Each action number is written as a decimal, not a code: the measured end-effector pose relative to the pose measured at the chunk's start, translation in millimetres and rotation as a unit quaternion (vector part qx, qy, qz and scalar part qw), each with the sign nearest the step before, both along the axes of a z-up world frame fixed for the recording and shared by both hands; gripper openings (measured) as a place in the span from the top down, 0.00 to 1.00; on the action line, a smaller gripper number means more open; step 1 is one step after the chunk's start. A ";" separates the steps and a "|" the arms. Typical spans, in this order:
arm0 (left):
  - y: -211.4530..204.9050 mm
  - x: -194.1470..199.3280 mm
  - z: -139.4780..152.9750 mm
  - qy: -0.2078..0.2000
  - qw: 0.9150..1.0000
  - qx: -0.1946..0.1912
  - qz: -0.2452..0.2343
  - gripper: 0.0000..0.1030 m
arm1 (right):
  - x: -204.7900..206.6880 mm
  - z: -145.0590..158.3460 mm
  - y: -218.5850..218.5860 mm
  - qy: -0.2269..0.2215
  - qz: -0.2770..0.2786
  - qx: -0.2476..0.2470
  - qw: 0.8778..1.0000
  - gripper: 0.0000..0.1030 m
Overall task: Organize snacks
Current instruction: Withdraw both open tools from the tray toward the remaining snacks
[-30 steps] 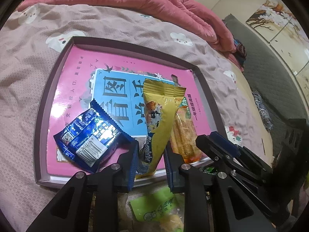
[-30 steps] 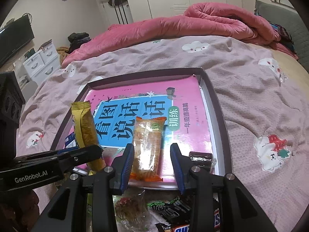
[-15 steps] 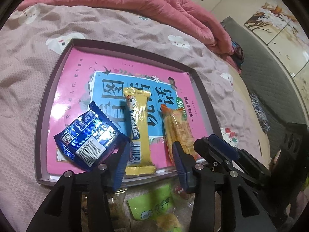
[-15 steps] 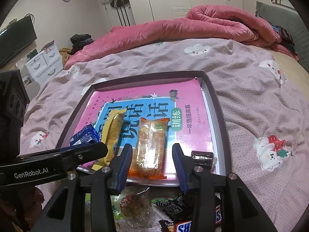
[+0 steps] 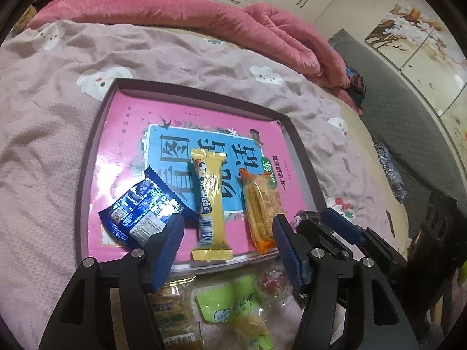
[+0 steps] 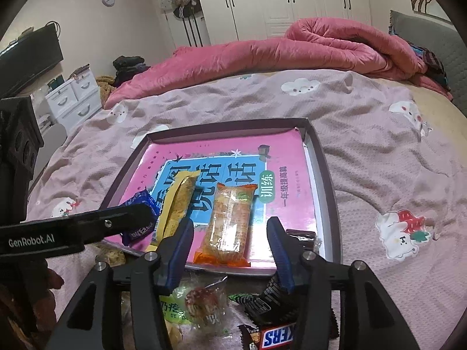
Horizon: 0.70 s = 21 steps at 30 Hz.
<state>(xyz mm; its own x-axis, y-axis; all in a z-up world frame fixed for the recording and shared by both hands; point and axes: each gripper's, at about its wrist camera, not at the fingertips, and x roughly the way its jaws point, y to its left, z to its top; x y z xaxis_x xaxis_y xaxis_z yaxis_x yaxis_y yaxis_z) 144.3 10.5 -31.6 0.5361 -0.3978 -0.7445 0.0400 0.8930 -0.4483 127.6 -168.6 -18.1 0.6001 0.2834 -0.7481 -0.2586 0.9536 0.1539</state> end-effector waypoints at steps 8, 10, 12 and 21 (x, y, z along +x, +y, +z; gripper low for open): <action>2.9 -6.2 10.1 -0.008 1.000 0.017 0.000 0.31 | -4.9 8.8 -9.0 -0.009 -0.004 0.007 1.000 0.43; 4.7 -8.5 13.4 -0.011 1.000 0.021 0.001 0.30 | -6.5 10.6 -11.0 -0.012 -0.005 0.008 1.000 0.42; 6.9 -10.6 17.4 -0.015 1.000 0.024 0.002 0.29 | -8.3 13.1 -13.1 -0.015 -0.007 0.006 1.000 0.42; 20.5 -16.8 30.6 -0.027 0.999 0.028 0.011 0.27 | -15.7 22.4 -21.3 -0.031 -0.017 -0.002 0.999 0.39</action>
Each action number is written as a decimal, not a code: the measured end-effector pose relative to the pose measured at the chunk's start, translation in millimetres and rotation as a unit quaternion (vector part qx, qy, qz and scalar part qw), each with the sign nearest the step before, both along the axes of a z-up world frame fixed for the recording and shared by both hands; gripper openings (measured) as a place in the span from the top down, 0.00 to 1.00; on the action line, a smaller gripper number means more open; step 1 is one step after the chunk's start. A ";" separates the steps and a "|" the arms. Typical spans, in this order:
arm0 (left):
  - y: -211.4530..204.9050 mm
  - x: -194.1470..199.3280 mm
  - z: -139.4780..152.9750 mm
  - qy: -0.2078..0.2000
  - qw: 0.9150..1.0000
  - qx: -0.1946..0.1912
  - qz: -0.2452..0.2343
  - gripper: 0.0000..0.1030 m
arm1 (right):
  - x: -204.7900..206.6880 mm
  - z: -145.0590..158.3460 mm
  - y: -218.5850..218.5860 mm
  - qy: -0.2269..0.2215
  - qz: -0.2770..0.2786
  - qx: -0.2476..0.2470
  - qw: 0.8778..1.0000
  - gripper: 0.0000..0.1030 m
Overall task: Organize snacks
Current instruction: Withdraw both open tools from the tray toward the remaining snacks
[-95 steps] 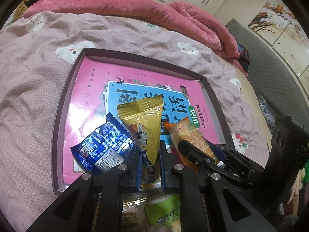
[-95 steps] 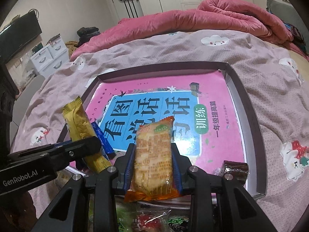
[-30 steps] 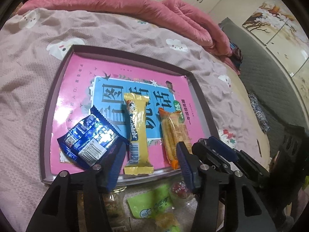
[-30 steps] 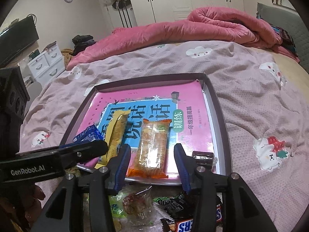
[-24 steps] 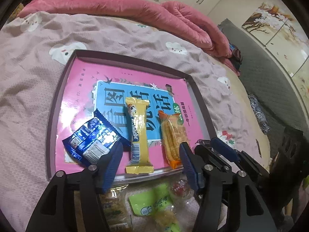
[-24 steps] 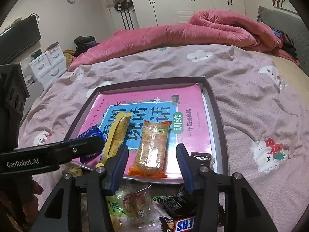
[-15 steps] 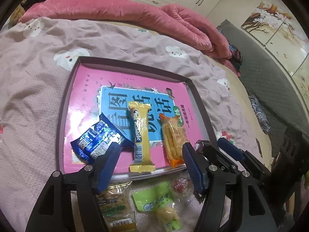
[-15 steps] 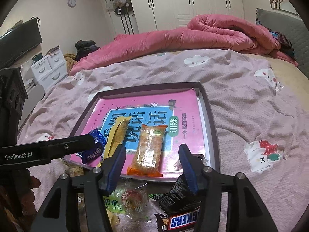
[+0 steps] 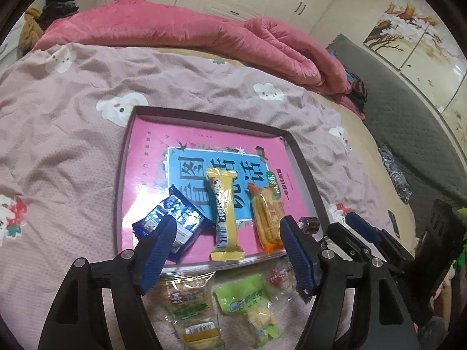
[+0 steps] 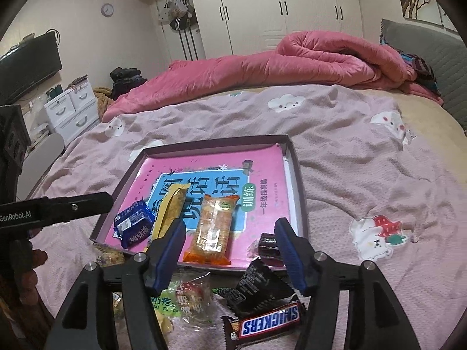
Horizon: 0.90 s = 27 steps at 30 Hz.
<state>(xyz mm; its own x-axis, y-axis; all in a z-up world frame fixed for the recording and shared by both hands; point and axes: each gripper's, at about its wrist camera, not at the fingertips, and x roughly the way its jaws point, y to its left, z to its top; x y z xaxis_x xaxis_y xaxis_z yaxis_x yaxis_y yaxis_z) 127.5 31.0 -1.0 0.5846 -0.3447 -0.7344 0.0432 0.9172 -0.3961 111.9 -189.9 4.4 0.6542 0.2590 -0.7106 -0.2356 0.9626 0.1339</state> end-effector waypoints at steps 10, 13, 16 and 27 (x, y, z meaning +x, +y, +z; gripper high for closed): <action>13.3 -7.8 10.5 -0.010 1.000 0.004 0.015 0.27 | -5.1 5.0 -3.2 -0.010 -0.008 -0.011 1.000 0.36; 15.7 -10.0 12.7 -0.011 1.000 0.006 0.018 0.27 | -7.1 7.4 -4.2 -0.015 -0.011 -0.012 1.000 0.36; 17.3 -13.1 14.9 -0.014 1.000 0.010 0.022 0.27 | -9.0 9.1 -4.6 -0.016 -0.012 -0.014 1.000 0.36; 16.8 -24.1 17.9 -0.018 0.999 0.033 0.026 0.25 | -22.9 10.1 -7.5 -0.012 -0.008 -0.016 1.000 0.30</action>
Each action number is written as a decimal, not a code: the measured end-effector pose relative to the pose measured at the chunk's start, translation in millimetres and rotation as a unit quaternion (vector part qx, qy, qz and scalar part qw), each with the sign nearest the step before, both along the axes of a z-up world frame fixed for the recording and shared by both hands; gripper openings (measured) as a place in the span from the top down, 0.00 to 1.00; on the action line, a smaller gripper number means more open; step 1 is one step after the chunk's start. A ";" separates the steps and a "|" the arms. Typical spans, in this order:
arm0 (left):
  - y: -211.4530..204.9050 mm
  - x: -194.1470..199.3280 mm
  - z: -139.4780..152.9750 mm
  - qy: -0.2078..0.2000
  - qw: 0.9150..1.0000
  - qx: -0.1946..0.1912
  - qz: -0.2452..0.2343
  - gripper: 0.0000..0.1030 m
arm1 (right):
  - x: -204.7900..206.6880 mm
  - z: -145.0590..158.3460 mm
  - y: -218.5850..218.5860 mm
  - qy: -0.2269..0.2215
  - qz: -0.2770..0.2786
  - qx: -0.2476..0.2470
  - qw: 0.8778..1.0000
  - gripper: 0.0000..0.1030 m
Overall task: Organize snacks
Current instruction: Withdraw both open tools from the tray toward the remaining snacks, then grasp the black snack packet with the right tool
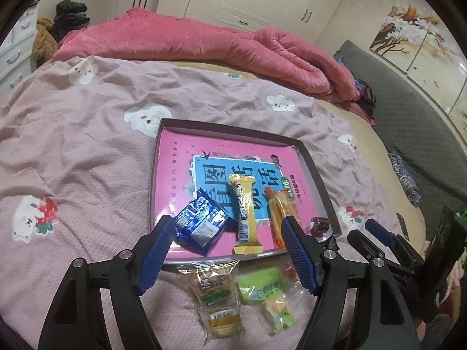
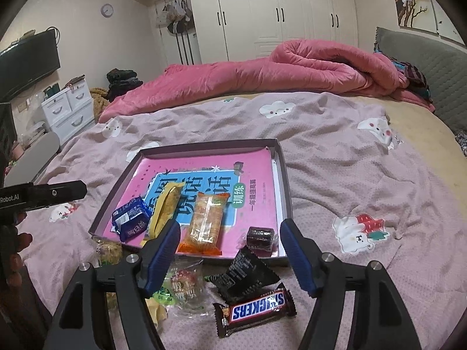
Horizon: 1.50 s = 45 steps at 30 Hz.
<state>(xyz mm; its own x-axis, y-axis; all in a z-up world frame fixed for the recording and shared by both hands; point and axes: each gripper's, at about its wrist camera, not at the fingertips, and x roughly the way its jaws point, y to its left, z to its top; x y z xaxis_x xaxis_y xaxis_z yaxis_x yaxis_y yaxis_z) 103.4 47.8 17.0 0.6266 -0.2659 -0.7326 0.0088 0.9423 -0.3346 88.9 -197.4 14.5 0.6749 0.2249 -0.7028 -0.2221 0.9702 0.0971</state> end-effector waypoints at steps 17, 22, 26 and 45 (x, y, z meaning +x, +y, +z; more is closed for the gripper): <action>-0.4 -15.3 -5.3 0.010 1.000 0.020 -0.003 0.24 | -15.2 -13.4 -5.5 0.030 -0.009 0.006 0.999 0.27; -1.1 -18.6 -9.1 0.016 1.000 0.026 -0.008 0.24 | -18.4 -15.4 -6.1 0.037 -0.009 0.007 0.999 0.27; -3.0 -22.0 -14.2 0.024 0.999 0.030 -0.012 0.24 | -21.6 -16.4 -4.0 0.041 -0.004 0.006 0.999 0.27; -19.9 -37.0 -30.7 0.050 0.997 0.052 -0.040 0.24 | -27.6 -28.4 -9.5 0.076 -0.013 0.035 0.996 0.27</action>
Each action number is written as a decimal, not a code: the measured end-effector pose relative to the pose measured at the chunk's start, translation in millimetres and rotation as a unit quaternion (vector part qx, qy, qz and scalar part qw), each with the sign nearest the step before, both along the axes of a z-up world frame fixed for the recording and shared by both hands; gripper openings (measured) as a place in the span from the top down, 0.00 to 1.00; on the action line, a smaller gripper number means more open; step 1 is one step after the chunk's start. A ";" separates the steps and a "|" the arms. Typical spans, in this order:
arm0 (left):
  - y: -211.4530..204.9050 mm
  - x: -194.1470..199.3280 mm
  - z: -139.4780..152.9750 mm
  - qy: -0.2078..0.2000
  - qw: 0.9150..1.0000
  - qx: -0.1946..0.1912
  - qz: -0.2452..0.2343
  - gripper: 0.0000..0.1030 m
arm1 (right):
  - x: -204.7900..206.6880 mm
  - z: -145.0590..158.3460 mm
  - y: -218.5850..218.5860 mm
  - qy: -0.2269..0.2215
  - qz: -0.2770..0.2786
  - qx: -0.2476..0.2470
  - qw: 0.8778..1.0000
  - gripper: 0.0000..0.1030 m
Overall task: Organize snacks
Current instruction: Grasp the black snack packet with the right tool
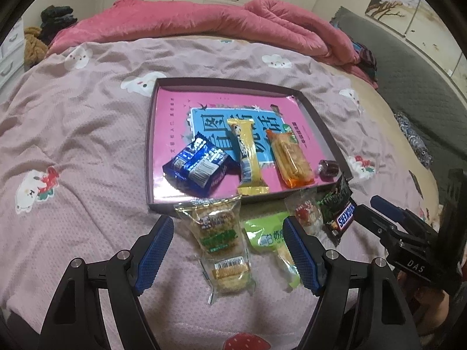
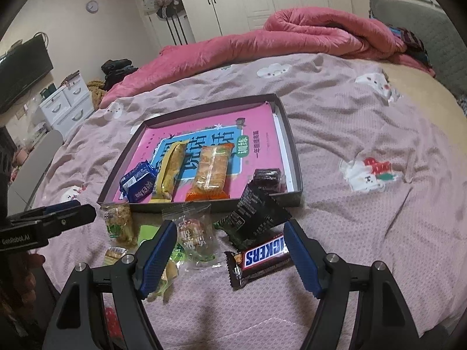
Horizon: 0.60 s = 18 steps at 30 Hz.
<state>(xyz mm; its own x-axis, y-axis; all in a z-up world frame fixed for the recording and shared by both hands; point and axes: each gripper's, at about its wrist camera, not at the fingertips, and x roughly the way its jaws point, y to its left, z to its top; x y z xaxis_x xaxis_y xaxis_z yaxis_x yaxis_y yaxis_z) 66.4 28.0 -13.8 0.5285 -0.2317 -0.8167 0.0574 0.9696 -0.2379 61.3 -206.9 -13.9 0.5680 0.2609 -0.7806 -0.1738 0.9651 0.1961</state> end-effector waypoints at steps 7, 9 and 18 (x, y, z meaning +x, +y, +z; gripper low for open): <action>-1.7 0.1 -7.1 0.011 1.000 0.003 -0.002 0.24 | 3.1 -9.6 -7.2 0.018 -0.010 0.020 1.000 0.27; -2.1 1.0 -9.4 0.014 1.000 0.003 -0.003 0.24 | 4.7 -12.9 -9.8 0.022 -0.012 0.027 0.999 0.27; -3.9 3.9 -16.4 0.021 1.000 0.006 -0.003 0.24 | 10.9 -24.7 -16.1 0.033 -0.016 0.062 0.997 0.27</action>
